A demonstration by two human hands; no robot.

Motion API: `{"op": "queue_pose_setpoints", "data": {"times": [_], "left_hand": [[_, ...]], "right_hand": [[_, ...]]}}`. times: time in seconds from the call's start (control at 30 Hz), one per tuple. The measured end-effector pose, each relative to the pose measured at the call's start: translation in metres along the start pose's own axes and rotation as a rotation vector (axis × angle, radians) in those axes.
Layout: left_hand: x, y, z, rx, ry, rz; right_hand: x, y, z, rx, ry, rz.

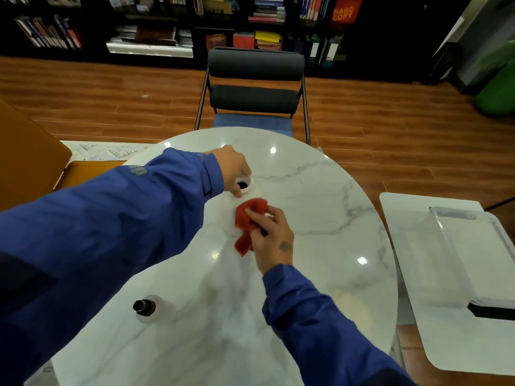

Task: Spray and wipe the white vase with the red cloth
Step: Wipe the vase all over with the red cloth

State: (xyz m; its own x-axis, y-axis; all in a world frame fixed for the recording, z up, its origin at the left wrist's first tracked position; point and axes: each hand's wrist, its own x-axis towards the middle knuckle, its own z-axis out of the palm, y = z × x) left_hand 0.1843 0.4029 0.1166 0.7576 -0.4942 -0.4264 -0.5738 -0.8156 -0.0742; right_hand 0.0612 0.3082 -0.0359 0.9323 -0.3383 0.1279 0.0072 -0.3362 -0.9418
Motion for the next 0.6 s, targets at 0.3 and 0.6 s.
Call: {"op": "queue_pose_setpoints", "data": {"times": [0.3,0.6], "left_hand": [[0.000,-0.001,0.004,0.000,0.013,-0.006],[0.001,0.000,-0.001,-0.034,0.022,-0.013]], "right_hand": [[0.019,-0.010,-0.002,0.079,0.154,0.124],[0.010,0.022,0.000,-0.249,-0.024,0.386]]}}
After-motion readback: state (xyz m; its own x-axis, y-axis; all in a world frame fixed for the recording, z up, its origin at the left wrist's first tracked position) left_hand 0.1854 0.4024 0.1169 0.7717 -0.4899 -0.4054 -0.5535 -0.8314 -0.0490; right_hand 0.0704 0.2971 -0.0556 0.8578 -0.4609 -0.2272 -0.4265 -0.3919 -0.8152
